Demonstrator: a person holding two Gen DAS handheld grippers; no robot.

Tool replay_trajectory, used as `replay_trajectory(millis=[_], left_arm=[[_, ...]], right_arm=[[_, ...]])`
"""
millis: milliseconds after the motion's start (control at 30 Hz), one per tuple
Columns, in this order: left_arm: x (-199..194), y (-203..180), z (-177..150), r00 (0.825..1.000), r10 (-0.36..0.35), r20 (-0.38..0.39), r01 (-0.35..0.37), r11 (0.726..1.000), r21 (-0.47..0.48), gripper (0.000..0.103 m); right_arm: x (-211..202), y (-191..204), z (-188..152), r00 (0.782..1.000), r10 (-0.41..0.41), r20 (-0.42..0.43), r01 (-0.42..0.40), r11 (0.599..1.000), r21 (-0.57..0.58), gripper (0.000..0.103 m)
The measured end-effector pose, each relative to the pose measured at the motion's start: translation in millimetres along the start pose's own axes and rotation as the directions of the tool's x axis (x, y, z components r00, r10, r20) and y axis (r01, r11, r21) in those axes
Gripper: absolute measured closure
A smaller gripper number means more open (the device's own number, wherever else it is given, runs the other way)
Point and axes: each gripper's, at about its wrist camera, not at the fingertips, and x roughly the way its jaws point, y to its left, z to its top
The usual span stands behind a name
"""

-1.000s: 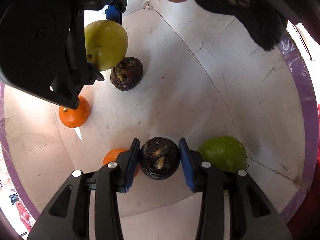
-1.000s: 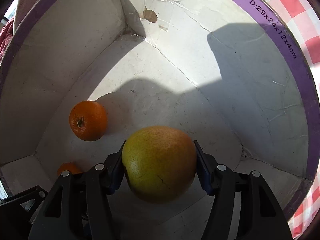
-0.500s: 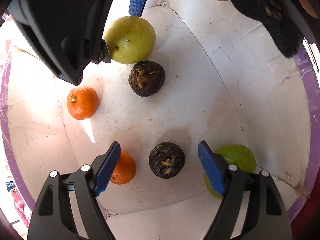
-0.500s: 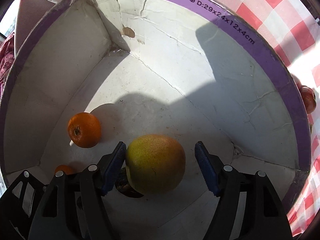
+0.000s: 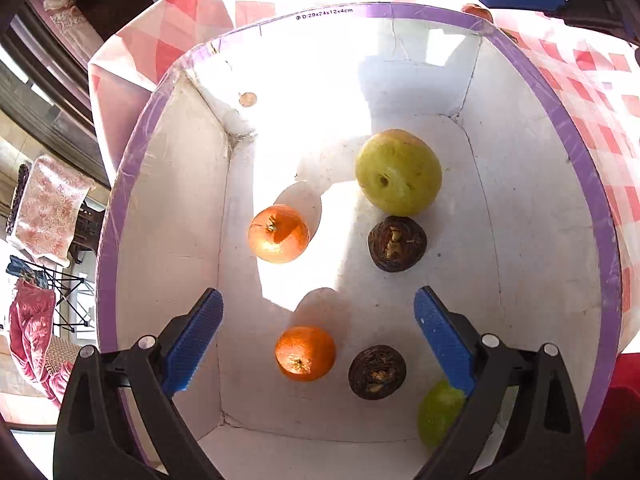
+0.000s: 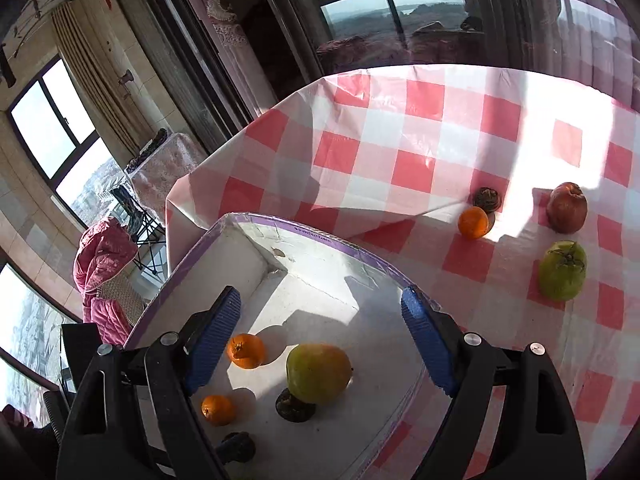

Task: Organize fruits
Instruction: 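Open the left tool to drop the brown fruit while the right tool drops the pear, then grasp another green tomato with the right tool while the left tool grasps the red apple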

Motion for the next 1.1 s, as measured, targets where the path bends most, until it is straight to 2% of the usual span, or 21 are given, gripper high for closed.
replay_trajectory(millis=[67, 167, 233, 300, 400, 567, 767, 833, 933, 1033, 1100], left_arm=[[-9.1, 1.3, 9.7, 0.999, 0.014, 0.037, -0.010, 0.996, -0.093, 0.006], [-22.5, 1.9, 23.7, 0.993, 0.035, 0.109, -0.009, 0.973, -0.229, 0.006], [-27.5, 3.5, 39.2, 0.987, 0.028, 0.159, 0.021, 0.954, -0.299, 0.006], [-35.3, -12.0, 44.7, 0.979, 0.032, 0.203, 0.040, 0.940, -0.338, 0.005], [-46.6, -36.5, 58.5, 0.968, 0.047, 0.246, 0.039, 0.942, -0.335, 0.005], [-59.2, -71.7, 64.0, 0.956, 0.066, 0.286, 0.025, 0.953, -0.303, 0.005], [-64.2, -108.2, 58.5, 0.967, 0.075, 0.243, 0.002, 0.953, -0.303, 0.005], [-66.1, -120.6, 58.2, 0.970, 0.084, 0.229, -0.015, 0.958, -0.286, 0.005], [-65.1, -137.2, 63.0, 0.973, 0.085, 0.215, -0.028, 0.966, -0.255, 0.005], [-62.6, -150.9, 74.4, 0.975, 0.069, 0.212, -0.019, 0.973, -0.229, 0.005], [-60.1, -159.7, 87.6, 0.975, 0.050, 0.219, -0.003, 0.978, -0.209, 0.005]], right_arm=[[-15.8, -25.1, 2.0, 0.999, -0.029, 0.046, 0.026, 0.998, 0.062, 0.021], [-29.1, -76.7, -6.2, 0.987, -0.154, 0.050, 0.144, 0.977, 0.156, 0.017], [-26.7, -114.4, -15.6, 0.973, -0.231, 0.000, 0.226, 0.954, 0.197, 0.016], [-15.3, -146.7, -25.4, 0.950, -0.302, -0.072, 0.311, 0.928, 0.205, 0.016], [7.2, -177.4, -32.6, 0.928, -0.341, -0.152, 0.365, 0.915, 0.174, 0.016], [45.0, -183.9, -26.1, 0.920, -0.354, -0.166, 0.359, 0.933, -0.001, 0.016], [91.0, -182.2, -4.8, 0.919, -0.371, -0.131, 0.347, 0.921, -0.175, 0.018], [100.1, -186.6, -0.8, 0.921, -0.370, -0.123, 0.344, 0.919, -0.193, 0.020], [104.2, -194.2, 3.4, 0.937, -0.335, -0.103, 0.312, 0.931, -0.190, 0.025], [99.4, -202.9, 5.9, 0.948, -0.310, -0.079, 0.291, 0.938, -0.186, 0.041], [93.8, -210.7, 6.5, 0.959, -0.271, -0.087, 0.253, 0.951, -0.176, 0.041]])
